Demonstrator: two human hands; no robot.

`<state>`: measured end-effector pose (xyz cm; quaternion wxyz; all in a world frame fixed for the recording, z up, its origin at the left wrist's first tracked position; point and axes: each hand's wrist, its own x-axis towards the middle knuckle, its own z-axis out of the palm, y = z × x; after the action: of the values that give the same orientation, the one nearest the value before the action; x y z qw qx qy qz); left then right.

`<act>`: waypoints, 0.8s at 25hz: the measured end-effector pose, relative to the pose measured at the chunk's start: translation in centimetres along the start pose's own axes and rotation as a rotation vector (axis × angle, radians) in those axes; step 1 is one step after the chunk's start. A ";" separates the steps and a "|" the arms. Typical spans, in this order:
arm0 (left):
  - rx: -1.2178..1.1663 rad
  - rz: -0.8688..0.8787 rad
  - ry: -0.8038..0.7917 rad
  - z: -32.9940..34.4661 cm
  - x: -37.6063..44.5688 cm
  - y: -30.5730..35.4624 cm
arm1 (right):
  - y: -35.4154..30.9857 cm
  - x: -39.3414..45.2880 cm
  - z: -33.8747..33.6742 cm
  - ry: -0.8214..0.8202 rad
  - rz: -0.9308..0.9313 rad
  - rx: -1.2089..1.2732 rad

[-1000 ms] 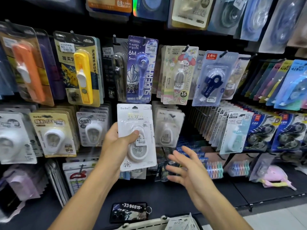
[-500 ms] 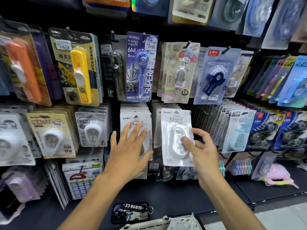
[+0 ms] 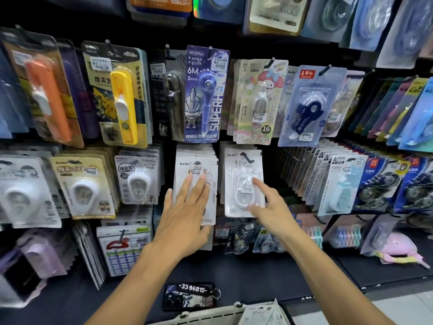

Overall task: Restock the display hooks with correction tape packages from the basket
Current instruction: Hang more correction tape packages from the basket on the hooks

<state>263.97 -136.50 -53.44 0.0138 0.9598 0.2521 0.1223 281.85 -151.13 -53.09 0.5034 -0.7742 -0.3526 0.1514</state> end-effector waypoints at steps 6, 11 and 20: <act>-0.014 0.001 -0.031 3.1 -4.4 0.8 | 8.8 -5.7 4.9 0.005 0.367 0.012; -0.147 -0.112 -0.479 12.2 -12.7 -0.1 | 18.8 -18.5 16.4 -0.515 0.481 -0.337; -0.271 -0.246 -1.062 21.6 -22.0 -4.2 | 24.7 -24.7 21.1 -0.984 0.300 -0.712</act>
<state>248.64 -142.81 -79.78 0.2764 0.8427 0.3028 -0.3489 261.75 -160.21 -87.35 -0.0338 -0.7750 -0.4594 0.4326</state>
